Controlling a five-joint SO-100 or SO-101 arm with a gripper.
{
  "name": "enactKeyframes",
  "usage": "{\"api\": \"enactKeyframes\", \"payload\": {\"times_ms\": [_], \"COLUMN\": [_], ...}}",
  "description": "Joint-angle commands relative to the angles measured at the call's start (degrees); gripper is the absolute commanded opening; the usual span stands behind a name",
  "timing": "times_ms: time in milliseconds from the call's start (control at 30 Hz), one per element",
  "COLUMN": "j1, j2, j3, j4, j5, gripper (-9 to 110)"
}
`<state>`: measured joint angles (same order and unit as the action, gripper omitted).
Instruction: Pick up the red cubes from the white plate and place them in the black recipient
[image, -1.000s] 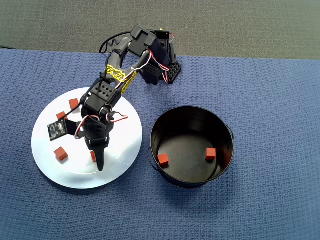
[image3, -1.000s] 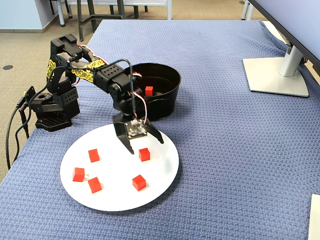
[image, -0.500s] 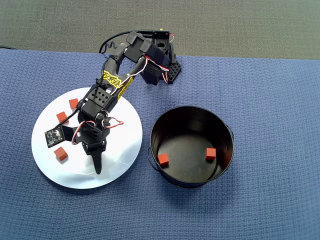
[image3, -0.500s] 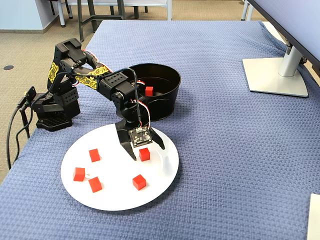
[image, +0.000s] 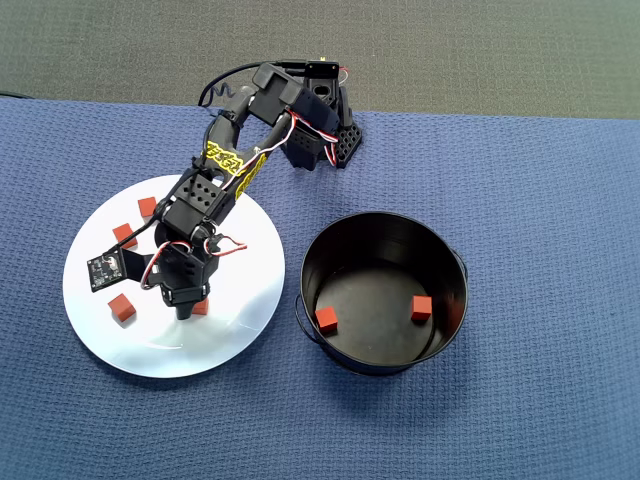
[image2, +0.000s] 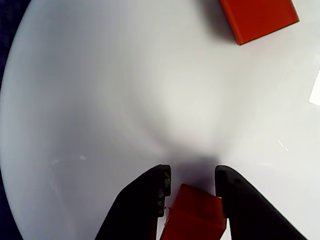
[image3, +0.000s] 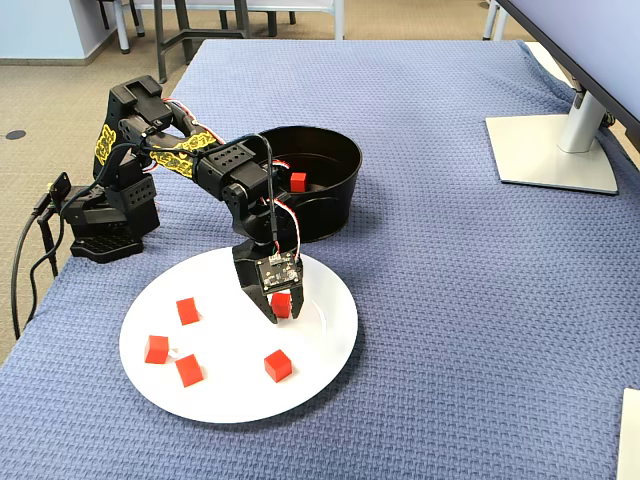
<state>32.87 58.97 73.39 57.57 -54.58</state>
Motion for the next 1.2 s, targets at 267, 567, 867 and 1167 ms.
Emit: {"api": "enactKeyframes", "payload": {"times_ms": [267, 567, 867, 1167], "j1": [1.0, 1.2, 2.6, 0.3], "j2": [8.4, 9.6, 9.8, 9.4], "j3": [-1.4, -3.5, 0.1, 5.9], "j4": [2.6, 8.7, 6.0, 3.2], "j5": [-0.4, -1.8, -1.7, 3.0], "gripper": [25, 36, 34, 30]}}
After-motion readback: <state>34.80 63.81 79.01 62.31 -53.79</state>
